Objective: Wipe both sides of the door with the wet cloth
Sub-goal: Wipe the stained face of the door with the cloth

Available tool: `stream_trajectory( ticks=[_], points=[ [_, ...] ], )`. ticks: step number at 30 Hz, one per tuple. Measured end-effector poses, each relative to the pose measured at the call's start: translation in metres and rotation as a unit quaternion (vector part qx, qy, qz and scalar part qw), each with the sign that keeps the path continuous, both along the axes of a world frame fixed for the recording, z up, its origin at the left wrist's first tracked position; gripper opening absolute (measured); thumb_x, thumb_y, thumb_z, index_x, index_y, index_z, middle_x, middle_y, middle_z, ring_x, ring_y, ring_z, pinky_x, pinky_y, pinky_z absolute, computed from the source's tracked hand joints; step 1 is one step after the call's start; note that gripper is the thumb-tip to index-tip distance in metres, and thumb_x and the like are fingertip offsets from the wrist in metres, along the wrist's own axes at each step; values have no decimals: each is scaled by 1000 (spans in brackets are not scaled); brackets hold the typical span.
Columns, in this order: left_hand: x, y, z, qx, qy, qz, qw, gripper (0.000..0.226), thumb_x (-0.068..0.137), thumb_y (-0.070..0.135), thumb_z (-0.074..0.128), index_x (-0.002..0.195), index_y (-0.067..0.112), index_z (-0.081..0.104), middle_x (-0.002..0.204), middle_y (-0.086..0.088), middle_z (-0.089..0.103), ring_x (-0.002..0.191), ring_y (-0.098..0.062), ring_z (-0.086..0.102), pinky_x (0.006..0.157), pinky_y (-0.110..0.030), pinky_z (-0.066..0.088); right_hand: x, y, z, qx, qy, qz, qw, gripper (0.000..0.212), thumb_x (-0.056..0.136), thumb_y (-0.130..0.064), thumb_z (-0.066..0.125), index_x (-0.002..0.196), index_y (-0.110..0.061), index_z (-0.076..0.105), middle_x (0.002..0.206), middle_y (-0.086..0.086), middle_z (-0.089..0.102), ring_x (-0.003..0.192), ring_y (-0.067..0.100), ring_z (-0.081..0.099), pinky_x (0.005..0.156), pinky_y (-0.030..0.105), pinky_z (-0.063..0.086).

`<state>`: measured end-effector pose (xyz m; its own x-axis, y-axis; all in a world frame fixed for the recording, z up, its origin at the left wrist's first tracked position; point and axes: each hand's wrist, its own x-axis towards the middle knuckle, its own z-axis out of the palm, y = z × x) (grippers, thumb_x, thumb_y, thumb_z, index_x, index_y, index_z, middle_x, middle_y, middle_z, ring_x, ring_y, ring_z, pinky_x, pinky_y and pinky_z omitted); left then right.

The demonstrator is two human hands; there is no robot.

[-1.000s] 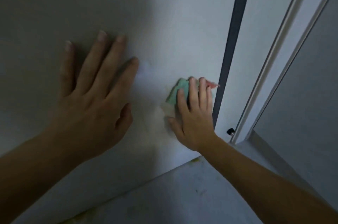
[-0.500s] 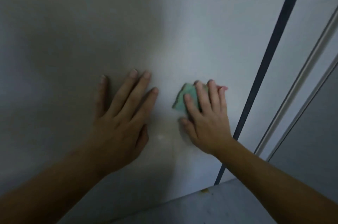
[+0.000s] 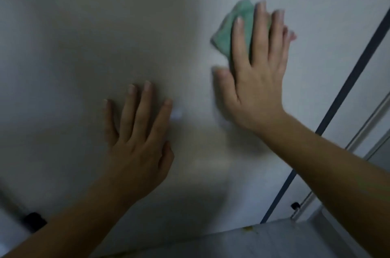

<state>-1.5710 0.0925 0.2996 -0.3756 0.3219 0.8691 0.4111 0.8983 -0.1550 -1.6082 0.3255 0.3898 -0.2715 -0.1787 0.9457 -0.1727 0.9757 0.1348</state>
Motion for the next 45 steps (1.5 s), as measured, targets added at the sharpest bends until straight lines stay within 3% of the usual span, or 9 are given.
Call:
stream_trajectory(
  ticks=[2, 8, 14, 20, 27, 34, 40, 42, 45],
  points=[
    [-2, -7, -2, 8, -8, 4, 1000, 87, 81, 26, 65, 158, 4, 30, 167, -24, 17, 156, -41, 14, 123, -65, 8, -3, -27, 23, 18, 23, 10, 1000, 69, 103, -50, 29, 156, -6, 31, 160, 30, 28, 147, 56, 21, 123, 62, 8],
    [4, -26, -13, -4, -35, -4, 999, 89, 79, 24, 66, 156, -2, 30, 167, -23, 18, 158, -36, 9, 124, -63, 14, 20, 12, -87, 351, -104, 38, 930, 68, 104, -50, 46, 161, -21, 22, 169, 5, 8, 157, 35, 2, 127, 52, 1],
    [7, -32, -25, -2, -42, -12, 999, 88, 80, 22, 68, 156, -3, 30, 166, -25, 20, 158, -33, 6, 124, -61, 14, 7, -53, -9, 183, -34, 66, 980, 61, 104, -45, 45, 157, -18, 35, 164, 14, 28, 152, 42, 18, 125, 58, 9],
    [7, -46, -35, 2, -42, 5, 999, 86, 80, 18, 68, 155, -5, 32, 165, -27, 21, 157, -38, 10, 125, -60, 15, 16, -18, -96, 410, -113, 60, 903, 63, 105, -42, 43, 162, -21, 24, 169, 5, 15, 157, 32, 10, 127, 49, 5],
    [11, -49, -43, 1, -61, 0, 998, 84, 83, 23, 65, 155, -5, 32, 166, -27, 19, 156, -41, 13, 124, -62, 15, 7, -72, -39, 223, -63, 123, 965, 59, 102, -40, 47, 157, -20, 35, 165, 9, 28, 154, 36, 18, 126, 53, 6],
    [6, -19, -51, -77, -74, -57, 993, 77, 80, 22, 64, 152, 2, 45, 166, -23, 22, 157, -38, 15, 123, -65, 14, 26, 27, -204, 231, -131, 39, 963, 64, 100, -42, 53, 157, -26, 28, 168, 0, 18, 158, 29, 4, 127, 48, 3],
    [3, 18, -62, -158, -82, -81, 981, 76, 81, 23, 57, 153, 3, 43, 168, -19, 19, 157, -37, 14, 125, -62, 13, 13, 34, -187, -199, -67, -21, 977, 65, 106, -42, 33, 154, -2, 19, 161, 32, 13, 151, 52, 6, 124, 60, 5],
    [1, 30, -67, -174, -81, -83, 978, 77, 81, 23, 59, 153, 2, 43, 168, -19, 18, 157, -37, 13, 125, -60, 10, 15, 10, -211, -178, -90, 11, 980, 70, 102, -43, 39, 156, -4, 18, 165, 25, 5, 151, 53, 3, 123, 63, 5],
    [1, 37, -73, -163, -80, -81, 980, 80, 79, 20, 63, 153, 0, 41, 167, -21, 19, 157, -37, 15, 125, -62, 11, 24, 6, -253, -6, -132, 44, 990, 65, 101, -48, 41, 156, -18, 25, 170, 5, -11, 156, 35, -6, 125, 55, 1]
  ],
)
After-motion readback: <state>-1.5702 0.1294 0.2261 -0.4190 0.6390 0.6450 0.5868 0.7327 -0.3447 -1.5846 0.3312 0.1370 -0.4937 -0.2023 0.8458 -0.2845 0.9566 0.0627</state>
